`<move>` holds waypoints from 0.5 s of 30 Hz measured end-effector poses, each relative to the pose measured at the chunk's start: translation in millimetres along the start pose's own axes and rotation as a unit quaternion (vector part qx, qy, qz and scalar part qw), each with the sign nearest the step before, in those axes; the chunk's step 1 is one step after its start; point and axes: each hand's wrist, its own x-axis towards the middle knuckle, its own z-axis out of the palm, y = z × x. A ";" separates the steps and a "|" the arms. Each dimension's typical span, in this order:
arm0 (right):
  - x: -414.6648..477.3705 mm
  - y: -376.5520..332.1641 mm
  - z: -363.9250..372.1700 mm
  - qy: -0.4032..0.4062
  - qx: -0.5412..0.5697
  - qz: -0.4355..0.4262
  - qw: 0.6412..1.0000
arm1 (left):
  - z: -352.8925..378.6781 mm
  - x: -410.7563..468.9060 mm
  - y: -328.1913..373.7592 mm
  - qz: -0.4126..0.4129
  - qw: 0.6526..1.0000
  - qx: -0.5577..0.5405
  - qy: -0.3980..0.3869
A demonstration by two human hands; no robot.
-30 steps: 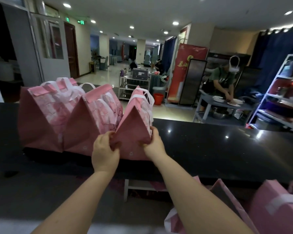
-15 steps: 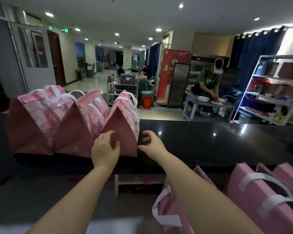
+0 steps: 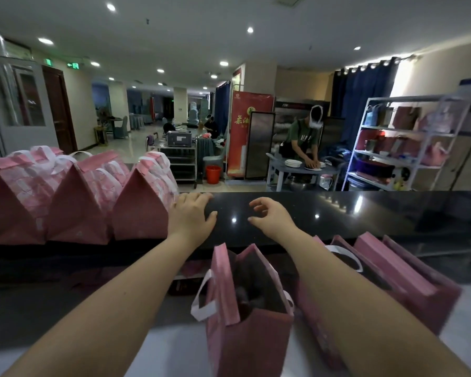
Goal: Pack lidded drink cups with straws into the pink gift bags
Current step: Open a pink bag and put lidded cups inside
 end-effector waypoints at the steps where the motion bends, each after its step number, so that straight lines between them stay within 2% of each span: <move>1: -11.1 7.9 -15.1 0.000 -0.010 -0.003 1.000 | 0.1 -2.2 18.9 0.012 1.000 0.004 -0.010; 7: -89.8 69.4 -110.5 0.020 -0.087 -0.017 0.996 | 24.2 -38.5 148.6 0.037 0.995 0.033 -0.083; 11: -150.8 117.9 -175.6 0.035 -0.113 -0.011 0.993 | 47.8 -74.0 239.8 0.065 0.992 0.002 -0.111; 15: -210.9 173.6 -222.8 0.052 -0.122 0.033 0.991 | 68.0 -115.1 319.2 0.096 0.984 -0.008 -0.150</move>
